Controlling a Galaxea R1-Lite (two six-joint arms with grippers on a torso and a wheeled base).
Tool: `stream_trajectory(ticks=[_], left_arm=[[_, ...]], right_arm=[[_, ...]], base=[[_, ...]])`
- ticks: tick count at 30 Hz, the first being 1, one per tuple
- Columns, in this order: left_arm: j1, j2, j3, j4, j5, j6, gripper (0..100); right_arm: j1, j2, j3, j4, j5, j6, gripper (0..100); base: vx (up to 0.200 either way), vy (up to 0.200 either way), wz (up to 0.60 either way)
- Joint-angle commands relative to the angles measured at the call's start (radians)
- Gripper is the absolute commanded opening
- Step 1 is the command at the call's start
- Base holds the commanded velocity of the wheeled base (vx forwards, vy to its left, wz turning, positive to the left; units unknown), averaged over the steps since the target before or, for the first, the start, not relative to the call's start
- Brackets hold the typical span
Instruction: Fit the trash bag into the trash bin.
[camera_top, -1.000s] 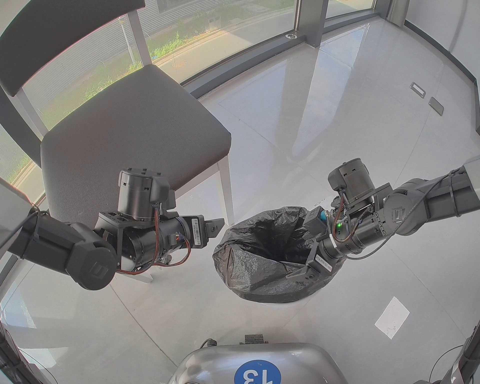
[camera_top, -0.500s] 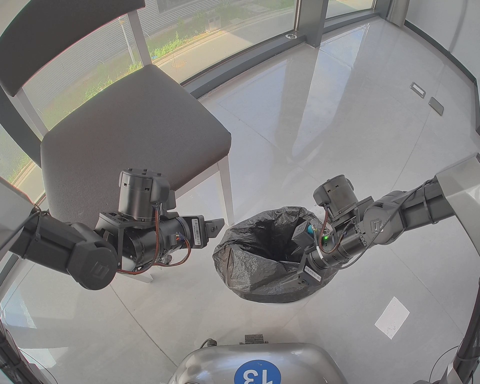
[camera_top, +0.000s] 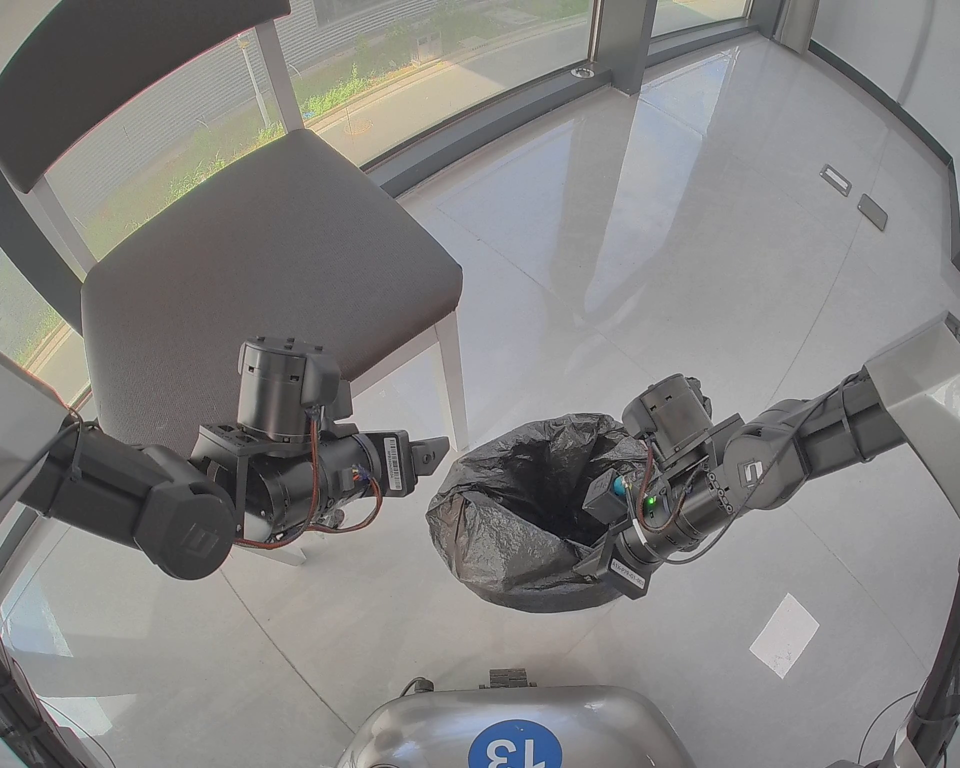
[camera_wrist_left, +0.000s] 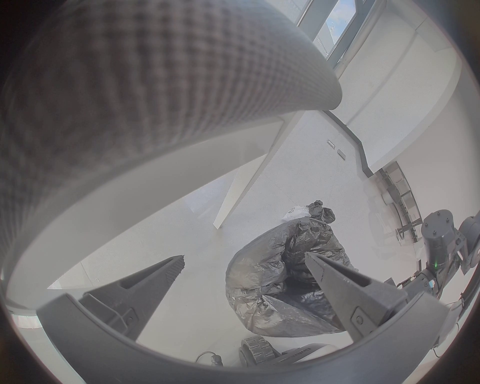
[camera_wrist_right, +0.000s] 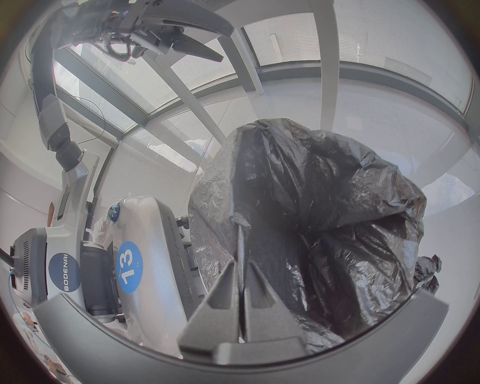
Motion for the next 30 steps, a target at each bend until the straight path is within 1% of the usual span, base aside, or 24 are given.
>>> stream_trajectory(ticks=[1,7,17,18,20,23,26,30], left_arm=[[0.0,-0.001,0.001,-0.001,0.001,0.0,100],[-0.006,-0.001,0.0,-0.002,0.001,0.0,100],[-0.006,-0.001,-0.002,-0.002,0.001,0.0,100],[-0.006,-0.001,-0.002,-0.002,0.001,0.0,100],[-0.006,-0.001,-0.002,-0.002,0.001,0.0,100],[-0.006,-0.002,-0.002,-0.002,0.001,0.0,100],[-0.006,-0.002,0.0,-0.002,0.002,0.0,100],[-0.006,-0.005,0.004,-0.001,0.002,0.006,100]], right_arm=[[0.032,-0.084,0.092,-0.002,0.001,-0.001,0],[0.066,-0.15,0.195,-0.009,-0.001,0.001,0],[0.043,-0.152,0.186,-0.01,-0.002,0.004,0],[0.041,-0.15,0.184,-0.012,-0.002,0.005,100],[0.038,-0.15,0.179,-0.019,-0.002,0.007,100],[0.014,-0.152,0.161,-0.021,-0.002,0.008,100],[-0.043,-0.153,0.11,-0.022,-0.004,0.016,100],[-0.144,-0.156,0.041,-0.021,-0.005,0.021,100]], base=[[0.0,0.0,0.0],[0.0,0.0,0.0],[0.0,0.0,0.0],[0.0,0.0,0.0],[0.0,0.0,0.0],[0.0,0.0,0.0],[0.0,0.0,0.0],[0.0,0.0,0.0]])
